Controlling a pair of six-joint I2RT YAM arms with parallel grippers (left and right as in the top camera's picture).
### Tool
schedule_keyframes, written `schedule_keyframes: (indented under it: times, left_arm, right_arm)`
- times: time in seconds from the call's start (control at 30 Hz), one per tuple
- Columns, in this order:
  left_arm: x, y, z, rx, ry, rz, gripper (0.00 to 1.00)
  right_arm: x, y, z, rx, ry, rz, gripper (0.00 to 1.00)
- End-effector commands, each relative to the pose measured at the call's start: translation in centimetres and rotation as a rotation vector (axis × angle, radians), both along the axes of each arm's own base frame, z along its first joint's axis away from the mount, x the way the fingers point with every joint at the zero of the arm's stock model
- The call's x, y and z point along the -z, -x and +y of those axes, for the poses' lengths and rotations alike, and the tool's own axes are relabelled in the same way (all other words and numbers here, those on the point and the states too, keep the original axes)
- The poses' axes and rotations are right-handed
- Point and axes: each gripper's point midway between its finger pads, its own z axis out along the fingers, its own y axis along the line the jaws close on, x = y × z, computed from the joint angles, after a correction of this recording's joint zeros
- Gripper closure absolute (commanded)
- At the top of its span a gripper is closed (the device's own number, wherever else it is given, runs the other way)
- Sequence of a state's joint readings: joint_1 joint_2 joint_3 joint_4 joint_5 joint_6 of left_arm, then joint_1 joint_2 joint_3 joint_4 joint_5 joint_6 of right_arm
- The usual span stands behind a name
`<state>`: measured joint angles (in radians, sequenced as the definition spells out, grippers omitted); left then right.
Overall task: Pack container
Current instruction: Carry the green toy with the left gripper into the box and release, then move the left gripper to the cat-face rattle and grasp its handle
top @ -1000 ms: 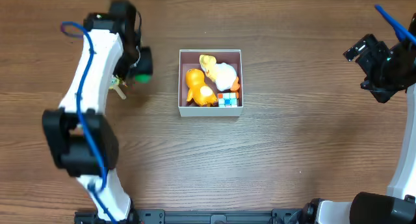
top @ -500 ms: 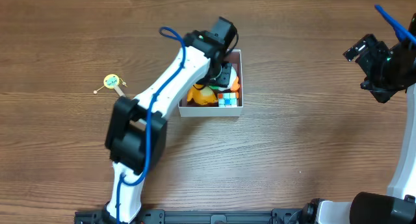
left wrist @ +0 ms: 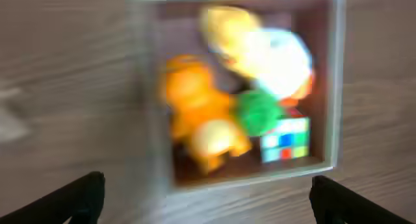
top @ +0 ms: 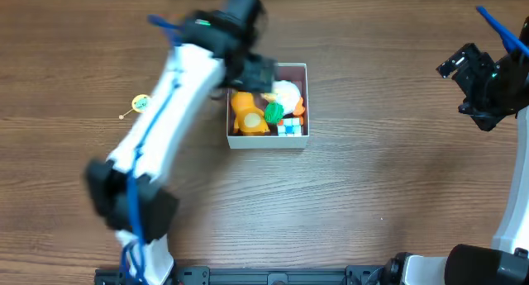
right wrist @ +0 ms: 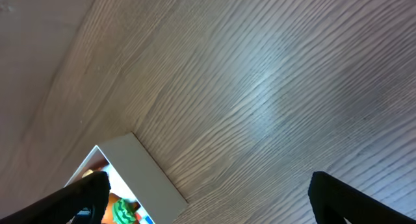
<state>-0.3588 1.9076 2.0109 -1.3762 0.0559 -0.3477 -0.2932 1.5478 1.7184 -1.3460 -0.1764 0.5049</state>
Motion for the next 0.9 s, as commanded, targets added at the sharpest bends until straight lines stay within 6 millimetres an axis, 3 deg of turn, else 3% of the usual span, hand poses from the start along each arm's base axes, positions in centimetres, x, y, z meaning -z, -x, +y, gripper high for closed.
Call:
schedule_keyframes:
  times: [0.0, 0.07, 0.1, 0.13, 0.23, 0.27, 0.37, 0.43, 0.57, 0.7, 0.87]
  left_arm:
    - [-3.1, 0.6, 9.7, -0.180, -0.125, -0.035, 0.00]
    - [-1.7, 1.3, 14.6, -0.290, -0.137, 0.049, 0.00]
    - [-0.8, 1.4, 15.8, -0.317, -0.132, 0.078, 0.00]
    - [1.5, 1.2, 17.4, -0.364, -0.104, 0.122, 0.00]
    - [8.0, 1.0, 18.7, -0.444, -0.028, 0.208, 0.04]
    - [11.0, 1.5, 19.1, -0.487, -0.015, 0.250, 0.06]
    - [16.2, 2.6, 19.5, -0.542, -0.002, 0.316, 0.08]
    - [18.4, 2.8, 19.7, -0.548, -0.003, 0.333, 0.16]
    - [21.1, 1.7, 20.1, -0.551, -0.010, 0.312, 0.22]
    - [22.2, 0.7, 20.3, -0.551, -0.009, 0.288, 0.27]
    - [22.6, 0.2, 21.1, -0.558, -0.048, 0.263, 0.48]
  right_arm:
    - [0.0, -0.2, -0.1, 0.005, -0.001, -0.004, 0.00]
    - [0.0, -0.2, -0.1, 0.005, -0.001, -0.004, 0.00]
    - [0.0, -0.2, -0.1, 0.005, -0.001, -0.004, 0.00]
    - [0.0, -0.2, -0.1, 0.005, -0.001, -0.004, 0.00]
    - [0.0, -0.2, -0.1, 0.005, -0.001, -0.004, 0.00]
    - [0.0, -0.2, -0.1, 0.005, -0.001, -0.005, 0.00]
    - [0.0, -0.2, -0.1, 0.005, -0.001, -0.004, 0.00]
    - [0.0, -0.2, -0.1, 0.005, -0.001, -0.005, 0.00]
    - [0.0, -0.2, -0.1, 0.005, -0.001, -0.004, 0.00]
    - [0.0, -0.2, -0.1, 0.005, -0.001, -0.004, 0.00]
    - [0.0, -0.2, -0.1, 0.005, -0.001, -0.005, 0.00]
